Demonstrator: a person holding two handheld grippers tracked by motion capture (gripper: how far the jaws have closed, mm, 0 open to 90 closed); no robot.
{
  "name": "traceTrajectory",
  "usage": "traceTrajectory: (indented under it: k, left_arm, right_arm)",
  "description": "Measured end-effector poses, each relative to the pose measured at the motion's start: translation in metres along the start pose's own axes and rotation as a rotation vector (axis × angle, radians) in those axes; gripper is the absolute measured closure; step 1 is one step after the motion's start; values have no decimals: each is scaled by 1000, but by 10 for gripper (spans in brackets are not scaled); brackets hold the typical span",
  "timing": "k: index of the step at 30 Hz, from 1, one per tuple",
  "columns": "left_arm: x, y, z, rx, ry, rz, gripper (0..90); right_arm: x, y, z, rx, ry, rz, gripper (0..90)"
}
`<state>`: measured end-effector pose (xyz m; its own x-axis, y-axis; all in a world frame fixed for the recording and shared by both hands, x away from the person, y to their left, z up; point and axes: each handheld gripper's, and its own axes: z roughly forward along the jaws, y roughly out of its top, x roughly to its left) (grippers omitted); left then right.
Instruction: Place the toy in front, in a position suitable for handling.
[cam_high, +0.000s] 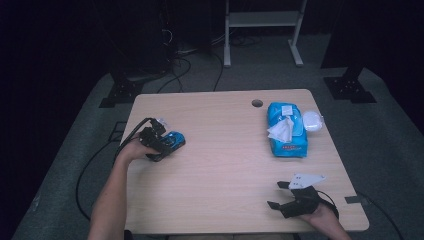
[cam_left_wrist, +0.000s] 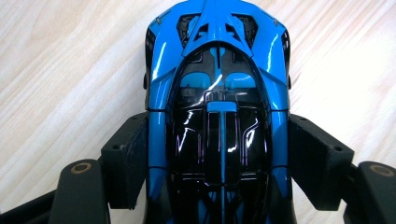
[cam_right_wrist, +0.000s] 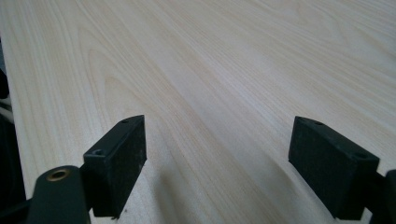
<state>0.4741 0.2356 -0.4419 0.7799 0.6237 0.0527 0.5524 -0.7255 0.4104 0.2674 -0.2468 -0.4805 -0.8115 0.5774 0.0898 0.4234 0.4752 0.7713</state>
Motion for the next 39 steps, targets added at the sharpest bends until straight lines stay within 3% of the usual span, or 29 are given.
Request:
traceTrajectory:
  k: [1, 5, 7, 8, 12, 14, 19, 28, 39]
  left_arm:
    - [1, -2, 1, 9, -4, -14, 280]
    - [0, -1, -3, -1, 11, -6, 280]
    - [-2, 2, -13, -64, 13, -19, 280]
    - [-2, 2, -13, -64, 13, -19, 280]
    - [-11, 17, -35, -129, 20, 37, 280]
    - [-15, 21, -39, -149, 17, 49, 280]
    - [-36, 42, -52, -193, 7, 124, 280]
    - [-68, 66, -54, -255, -47, 188, 280]
    - [-105, 88, -45, -284, -99, 268, 280]
  right_arm:
    - [0, 0, 0, -1, -1, 0, 184]
    - [0, 0, -1, -5, -3, -3, 184]
    - [-1, 0, -1, -6, -4, -1, 184]
    - [-1, 0, -1, -6, -4, 0, 184]
    - [-1, 0, 0, -7, -8, 2, 184]
    - [-1, 1, -1, -7, -8, 4, 184]
    - [-1, 1, -2, -13, -14, 5, 184]
    - [-3, 0, -6, -26, -20, 11, 184]
    - [-3, 0, -8, -40, -30, 11, 185]
